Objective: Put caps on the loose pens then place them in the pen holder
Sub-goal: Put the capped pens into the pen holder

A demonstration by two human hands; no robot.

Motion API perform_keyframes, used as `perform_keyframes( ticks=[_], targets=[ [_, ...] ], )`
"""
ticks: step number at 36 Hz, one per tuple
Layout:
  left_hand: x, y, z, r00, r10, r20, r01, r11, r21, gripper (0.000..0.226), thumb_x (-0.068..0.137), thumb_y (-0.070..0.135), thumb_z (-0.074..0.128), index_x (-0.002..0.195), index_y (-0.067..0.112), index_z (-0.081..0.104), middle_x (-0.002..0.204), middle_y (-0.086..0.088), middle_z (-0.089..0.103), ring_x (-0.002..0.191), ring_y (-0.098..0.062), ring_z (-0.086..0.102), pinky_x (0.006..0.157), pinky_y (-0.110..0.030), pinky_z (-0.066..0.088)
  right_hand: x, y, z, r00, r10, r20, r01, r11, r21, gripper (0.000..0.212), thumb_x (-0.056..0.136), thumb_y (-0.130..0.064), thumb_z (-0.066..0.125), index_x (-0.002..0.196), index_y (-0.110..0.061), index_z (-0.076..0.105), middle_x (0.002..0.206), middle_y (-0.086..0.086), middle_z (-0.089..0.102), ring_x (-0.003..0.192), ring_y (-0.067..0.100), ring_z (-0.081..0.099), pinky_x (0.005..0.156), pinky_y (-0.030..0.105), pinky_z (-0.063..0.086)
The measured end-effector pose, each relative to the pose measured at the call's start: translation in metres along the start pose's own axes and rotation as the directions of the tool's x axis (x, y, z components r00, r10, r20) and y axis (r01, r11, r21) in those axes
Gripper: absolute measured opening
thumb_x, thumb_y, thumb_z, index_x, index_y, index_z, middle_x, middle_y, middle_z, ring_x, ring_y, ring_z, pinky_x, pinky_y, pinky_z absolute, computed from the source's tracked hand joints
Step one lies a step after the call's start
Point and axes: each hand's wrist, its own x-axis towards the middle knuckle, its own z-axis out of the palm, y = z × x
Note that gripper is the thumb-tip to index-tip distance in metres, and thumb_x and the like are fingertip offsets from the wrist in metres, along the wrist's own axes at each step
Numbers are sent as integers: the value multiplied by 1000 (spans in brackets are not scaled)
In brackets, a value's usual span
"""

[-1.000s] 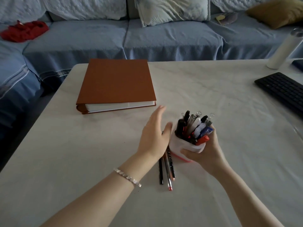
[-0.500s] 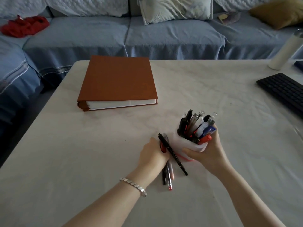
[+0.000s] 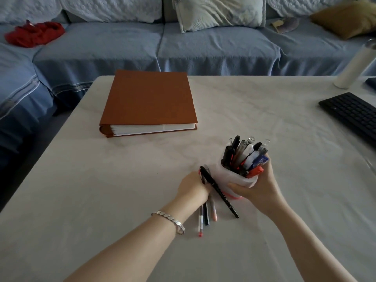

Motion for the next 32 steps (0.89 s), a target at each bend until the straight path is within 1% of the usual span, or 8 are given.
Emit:
perform_keyframes(
  ticks=[2, 4, 8, 14, 20, 24, 28, 32],
  targets=[
    [1, -6, -6, 999, -12, -53, 10, 999, -39, 21, 91, 15, 40, 73, 9, 48, 84, -11, 60, 84, -32, 60, 52, -25, 37, 0, 3, -1, 1000, -3, 1, 3, 1000, -18, 76, 44, -32, 79, 103, -44, 32, 112, 3, 49, 101, 13, 55, 85, 27, 50],
    [6, -15, -12, 989, -30, -145, 6, 987, -162, 17, 94, 16, 38, 93, 4, 51, 101, -16, 61, 87, -30, 63, 65, -32, 45, 0, 3, -1, 1000, -2, 6, 2, 1000, -29, 77, 48, -20, 82, 102, -45, 32, 107, -5, 50, 97, 0, 55, 80, 19, 50],
    [8, -20, -31, 957, 13, -290, -179, 813, -554, 22, 95, 8, 34, 77, 17, 42, 81, -4, 57, 70, -17, 64, 73, -42, 51, 0, 6, -1, 1000, -1, 17, 1, 1000, -27, 77, 48, -19, 81, 103, -41, 32, 98, -19, 50, 88, -11, 55, 74, 10, 48],
    [-17, 11, -65, 764, 328, -555, -643, 459, -614, 27, 94, -1, 37, 95, 25, 45, 89, -3, 64, 87, -20, 67, 87, -37, 50, 0, 4, 0, 1000, 27, -3, -27, 1000, 1, 74, 46, -17, 79, 105, -24, 34, 93, -29, 53, 83, -10, 54, 70, 10, 47],
    [-41, 50, -67, 570, 556, -605, -797, 197, -570, 20, 91, 3, 38, 104, 18, 41, 97, -4, 64, 97, -25, 65, 94, -41, 48, -2, 1, 0, 998, 70, 2, -70, 998, -1, 93, 43, -30, 78, 123, -22, 32, 115, -5, 52, 104, 5, 55, 74, 21, 52],
    [-41, 59, -44, 529, 652, -543, -837, 294, -461, 21, 91, 2, 38, 97, 23, 40, 99, -5, 63, 101, -21, 63, 97, -36, 46, -4, 1, 0, 994, 105, -7, -105, 994, -10, 92, 43, -31, 78, 122, -25, 32, 121, 0, 50, 112, 17, 52, 81, 40, 55],
    [-31, 52, -24, 645, 606, -466, -762, 465, -450, 25, 91, 4, 42, 89, 29, 42, 95, 3, 65, 98, -10, 62, 92, -23, 46, -5, -8, 0, 998, 66, -22, -66, 998, -3, 88, 51, -9, 83, 123, -21, 33, 111, -6, 52, 98, -11, 52, 71, 6, 46],
    [-19, 41, -17, 804, 503, -316, -593, 643, -485, 27, 88, 2, 50, 82, 28, 48, 98, 2, 68, 99, -11, 61, 96, -35, 46, -6, -13, 1, 999, 33, -20, -33, 999, -16, 84, 58, 11, 77, 124, -14, 32, 105, -19, 49, 91, -24, 48, 72, 1, 43]
  ],
)
